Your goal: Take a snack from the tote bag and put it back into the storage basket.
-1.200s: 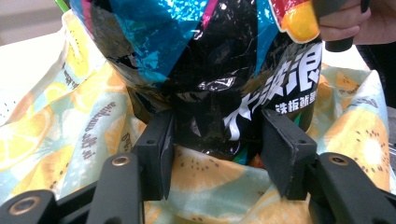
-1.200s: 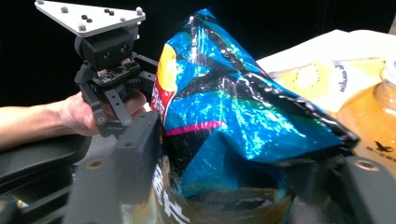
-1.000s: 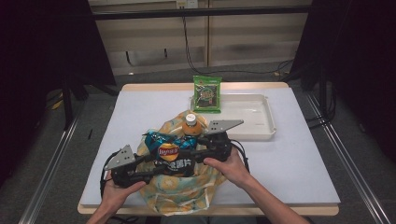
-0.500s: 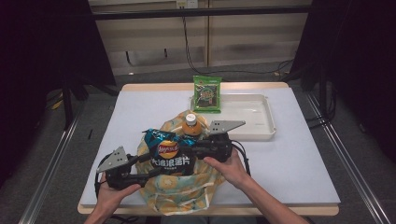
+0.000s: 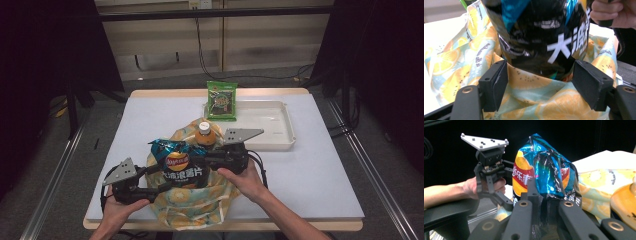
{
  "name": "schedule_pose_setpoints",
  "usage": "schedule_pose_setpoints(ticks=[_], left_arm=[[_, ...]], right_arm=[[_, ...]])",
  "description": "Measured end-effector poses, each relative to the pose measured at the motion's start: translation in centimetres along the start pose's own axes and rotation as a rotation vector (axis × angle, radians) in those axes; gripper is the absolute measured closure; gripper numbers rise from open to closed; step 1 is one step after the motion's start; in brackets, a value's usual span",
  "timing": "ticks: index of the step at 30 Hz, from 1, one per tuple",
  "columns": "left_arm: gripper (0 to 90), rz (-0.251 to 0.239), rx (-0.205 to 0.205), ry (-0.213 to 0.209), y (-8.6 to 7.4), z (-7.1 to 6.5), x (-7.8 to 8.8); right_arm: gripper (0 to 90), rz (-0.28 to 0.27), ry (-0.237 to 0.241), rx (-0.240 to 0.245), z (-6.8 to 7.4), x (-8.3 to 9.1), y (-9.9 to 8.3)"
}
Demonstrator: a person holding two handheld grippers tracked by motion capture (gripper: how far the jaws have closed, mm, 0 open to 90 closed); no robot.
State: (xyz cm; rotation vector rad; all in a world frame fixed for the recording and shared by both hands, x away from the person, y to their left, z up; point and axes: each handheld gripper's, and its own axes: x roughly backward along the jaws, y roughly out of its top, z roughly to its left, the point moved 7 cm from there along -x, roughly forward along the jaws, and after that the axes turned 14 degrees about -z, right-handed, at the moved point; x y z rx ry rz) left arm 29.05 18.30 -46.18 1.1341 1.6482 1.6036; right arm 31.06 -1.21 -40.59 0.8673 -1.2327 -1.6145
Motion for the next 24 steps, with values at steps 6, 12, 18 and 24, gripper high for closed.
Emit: schedule_pose_setpoints(ticks=[6, 12, 18, 24], left_arm=[[26.1, -0.013, 0.003, 0.003, 0.1, 0.3, 0.1], [25.7, -0.008, 0.015, 0.005, 0.0, 0.3, 0.1], [24.9, 0.015, 0.023, 0.018, -0.4, 0.6, 0.0], [35.2, 0.043, 0.018, 0.030, -0.7, 1.0, 0.1]], right_arm=[[85.7, -0.042, 0.005, -0.008, 0.1, 0.4, 1.8], [86.1, -0.073, 0.008, 0.017, 0.3, 0.5, 4.0], [86.4, -0.087, 0.007, 0.033, 0.3, 0.2, 5.2], [86.6, -0.101, 0.008, 0.032, 0.5, 0.5, 5.4]])
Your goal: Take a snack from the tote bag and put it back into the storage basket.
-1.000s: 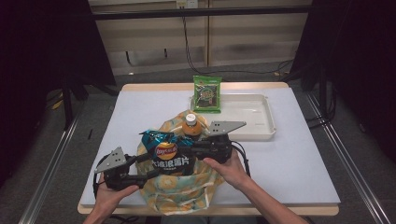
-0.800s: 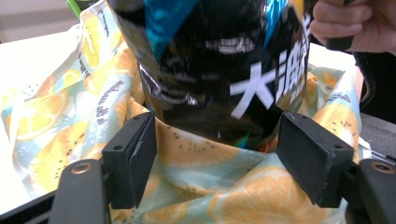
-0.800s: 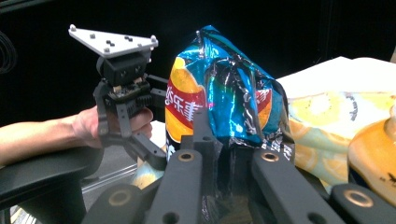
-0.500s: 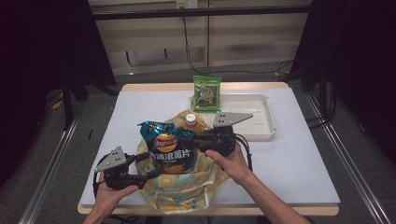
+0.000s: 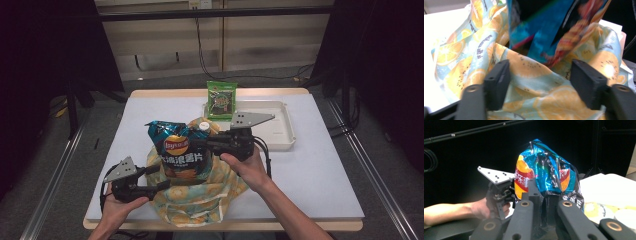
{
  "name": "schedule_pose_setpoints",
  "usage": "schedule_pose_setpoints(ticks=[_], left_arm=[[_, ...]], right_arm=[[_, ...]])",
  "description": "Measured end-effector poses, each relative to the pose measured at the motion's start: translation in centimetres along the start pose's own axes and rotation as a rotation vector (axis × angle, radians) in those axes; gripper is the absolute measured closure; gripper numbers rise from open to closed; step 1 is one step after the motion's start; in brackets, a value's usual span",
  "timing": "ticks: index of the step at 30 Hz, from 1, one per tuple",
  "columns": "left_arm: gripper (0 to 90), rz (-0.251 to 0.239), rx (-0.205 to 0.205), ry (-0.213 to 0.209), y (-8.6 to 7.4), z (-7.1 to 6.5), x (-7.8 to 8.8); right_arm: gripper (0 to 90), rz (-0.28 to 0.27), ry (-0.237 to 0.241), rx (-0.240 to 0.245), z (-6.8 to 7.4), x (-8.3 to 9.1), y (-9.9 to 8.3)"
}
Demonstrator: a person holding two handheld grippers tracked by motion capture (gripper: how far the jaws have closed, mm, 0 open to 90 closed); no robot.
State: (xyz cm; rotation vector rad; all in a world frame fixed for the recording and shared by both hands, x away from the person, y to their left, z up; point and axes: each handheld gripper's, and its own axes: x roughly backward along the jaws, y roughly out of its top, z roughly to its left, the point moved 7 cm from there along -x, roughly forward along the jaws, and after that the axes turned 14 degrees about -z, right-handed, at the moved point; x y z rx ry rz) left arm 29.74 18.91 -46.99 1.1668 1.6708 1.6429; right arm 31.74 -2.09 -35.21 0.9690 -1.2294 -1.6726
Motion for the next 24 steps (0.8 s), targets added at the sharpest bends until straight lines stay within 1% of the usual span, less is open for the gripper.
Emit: schedule_pose_setpoints(ticks=[1, 3, 5, 6, 8, 9, 10, 14, 16, 18, 20, 21, 24], left_arm=[[38.2, 0.009, -0.002, 0.010, -0.1, 0.1, 0.0], [45.3, 0.014, 0.011, 0.003, -0.2, 0.2, 0.0], [47.1, 0.008, 0.021, 0.009, -0.1, 0.2, 0.0], [47.6, 0.013, 0.015, 0.011, -0.1, 0.2, 0.1], [47.9, 0.021, 0.015, 0.012, -0.2, 0.2, 0.0], [51.8, 0.021, 0.015, 0.012, -0.2, 0.2, 0.0], [54.3, 0.025, 0.017, 0.007, -0.2, 0.2, 0.0], [59.5, 0.020, 0.037, -0.011, -0.1, 0.1, 0.1], [64.7, 0.019, 0.033, -0.024, -0.1, 0.0, 0.1], [70.0, 0.018, 0.039, -0.034, -0.1, -0.2, 0.1], [74.8, 0.020, 0.035, -0.038, -0.1, -0.2, 0.1], [77.1, 0.018, 0.030, -0.030, -0.1, -0.1, 0.2], [83.0, 0.009, 0.037, -0.036, 0.0, 0.0, 0.3]], right_arm=[[86.6, -0.005, -0.001, -0.002, 0.1, 0.2, 0.2], [86.6, -0.017, -0.007, 0.002, 0.0, 0.6, 0.7], [86.6, -0.026, -0.018, 0.010, -0.1, 1.1, 1.1], [86.6, -0.028, -0.023, 0.010, -0.1, 1.3, 1.2], [86.6, -0.034, -0.026, 0.013, -0.2, 1.6, 1.5], [86.6, -0.034, -0.026, 0.013, -0.2, 1.6, 1.5], [86.7, -0.045, -0.026, 0.009, -0.4, 1.7, 1.8], [86.7, -0.061, -0.029, 0.009, -0.5, 1.5, 2.1], [86.8, -0.067, -0.022, 0.008, -0.3, 1.3, 2.2], [86.9, -0.070, -0.017, 0.010, -0.2, 1.1, 2.3], [86.9, -0.076, -0.013, 0.013, -0.1, 0.9, 2.6], [86.9, -0.079, -0.010, 0.014, 0.0, 0.9, 2.9], [86.9, -0.090, -0.007, 0.023, 0.3, 1.1, 3.6]])
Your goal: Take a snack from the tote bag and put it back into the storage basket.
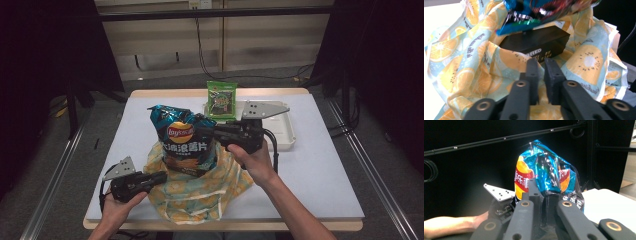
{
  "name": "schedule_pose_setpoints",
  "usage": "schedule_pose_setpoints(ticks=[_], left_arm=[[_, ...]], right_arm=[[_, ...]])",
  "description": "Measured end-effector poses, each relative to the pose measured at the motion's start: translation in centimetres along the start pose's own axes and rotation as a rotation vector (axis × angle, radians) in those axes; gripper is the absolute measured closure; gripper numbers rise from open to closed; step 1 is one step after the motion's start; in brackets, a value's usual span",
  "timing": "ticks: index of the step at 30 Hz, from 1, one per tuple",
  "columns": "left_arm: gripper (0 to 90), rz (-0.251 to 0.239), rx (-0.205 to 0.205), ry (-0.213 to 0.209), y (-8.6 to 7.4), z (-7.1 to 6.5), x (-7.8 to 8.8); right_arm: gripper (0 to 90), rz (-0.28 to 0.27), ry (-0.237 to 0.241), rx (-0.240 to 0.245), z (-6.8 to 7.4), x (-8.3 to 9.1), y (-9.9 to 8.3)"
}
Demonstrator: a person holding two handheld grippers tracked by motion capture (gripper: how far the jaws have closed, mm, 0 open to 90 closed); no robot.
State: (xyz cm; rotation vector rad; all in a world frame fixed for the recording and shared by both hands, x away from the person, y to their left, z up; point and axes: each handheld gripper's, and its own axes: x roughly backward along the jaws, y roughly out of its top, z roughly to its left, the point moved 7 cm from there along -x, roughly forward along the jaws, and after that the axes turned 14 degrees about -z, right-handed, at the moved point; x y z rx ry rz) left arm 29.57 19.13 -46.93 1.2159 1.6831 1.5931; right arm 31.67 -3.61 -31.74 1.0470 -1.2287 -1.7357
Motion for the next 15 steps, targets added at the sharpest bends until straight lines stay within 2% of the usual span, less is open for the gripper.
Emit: schedule_pose_setpoints(ticks=[5, 15], left_arm=[[90.0, 0.001, 0.002, -0.009, 0.0, -0.1, 0.0], [89.8, -0.012, 0.003, -0.010, 0.2, -0.2, 0.1]], right_arm=[[87.0, -0.006, -0.008, 0.016, 0.1, 0.2, 1.0], [87.2, -0.045, -0.025, 0.028, -0.7, 0.1, 3.2]])
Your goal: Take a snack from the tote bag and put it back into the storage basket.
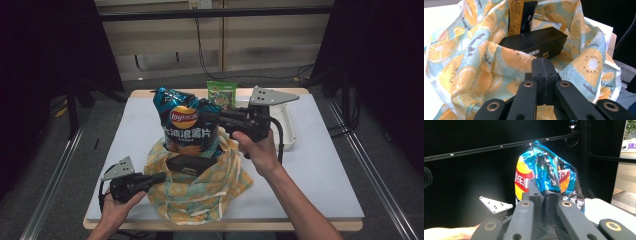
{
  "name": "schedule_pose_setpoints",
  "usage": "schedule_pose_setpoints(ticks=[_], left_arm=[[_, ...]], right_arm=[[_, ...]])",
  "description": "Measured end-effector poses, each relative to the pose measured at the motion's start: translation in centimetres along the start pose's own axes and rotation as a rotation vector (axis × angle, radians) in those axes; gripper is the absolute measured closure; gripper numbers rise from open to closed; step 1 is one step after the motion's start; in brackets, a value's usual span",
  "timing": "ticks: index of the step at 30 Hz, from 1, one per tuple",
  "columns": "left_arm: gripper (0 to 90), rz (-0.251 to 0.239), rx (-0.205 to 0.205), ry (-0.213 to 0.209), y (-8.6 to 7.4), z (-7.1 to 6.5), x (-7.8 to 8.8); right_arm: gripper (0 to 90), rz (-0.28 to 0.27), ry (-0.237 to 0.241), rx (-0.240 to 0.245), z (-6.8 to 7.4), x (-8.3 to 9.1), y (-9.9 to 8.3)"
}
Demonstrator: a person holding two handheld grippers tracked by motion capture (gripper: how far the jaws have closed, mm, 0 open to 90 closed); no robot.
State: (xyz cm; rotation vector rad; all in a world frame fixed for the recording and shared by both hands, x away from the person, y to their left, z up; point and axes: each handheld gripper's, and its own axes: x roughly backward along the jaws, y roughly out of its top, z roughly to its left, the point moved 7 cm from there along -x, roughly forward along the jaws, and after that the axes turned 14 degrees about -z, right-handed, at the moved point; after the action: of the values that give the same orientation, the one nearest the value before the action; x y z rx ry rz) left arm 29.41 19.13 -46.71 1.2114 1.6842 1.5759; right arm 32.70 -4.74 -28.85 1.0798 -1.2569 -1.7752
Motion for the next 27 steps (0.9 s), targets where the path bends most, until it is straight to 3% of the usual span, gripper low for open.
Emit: schedule_pose_setpoints(ticks=[9, 19, 24, 25, 27], left_arm=[[80.6, -0.006, -0.012, 0.008, 0.2, -0.1, 0.0], [64.2, -0.063, -0.029, 0.009, 0.9, -0.5, 0.2], [59.8, -0.081, -0.043, 0.045, 1.2, -0.9, 0.6], [58.5, -0.082, -0.038, 0.018, 1.2, -0.9, 0.6], [56.2, -0.088, -0.033, 0.015, 1.2, -0.8, 0.6]], right_arm=[[87.2, -0.007, -0.021, 0.009, -0.6, 1.9, 1.0], [87.2, -0.050, -0.064, 0.018, -1.6, 4.3, 3.5], [87.2, -0.059, -0.081, 0.034, -2.0, 4.9, 4.8], [87.2, -0.057, -0.083, 0.037, -2.1, 5.1, 5.0], [87.2, -0.059, -0.092, 0.034, -2.5, 5.6, 5.2]])
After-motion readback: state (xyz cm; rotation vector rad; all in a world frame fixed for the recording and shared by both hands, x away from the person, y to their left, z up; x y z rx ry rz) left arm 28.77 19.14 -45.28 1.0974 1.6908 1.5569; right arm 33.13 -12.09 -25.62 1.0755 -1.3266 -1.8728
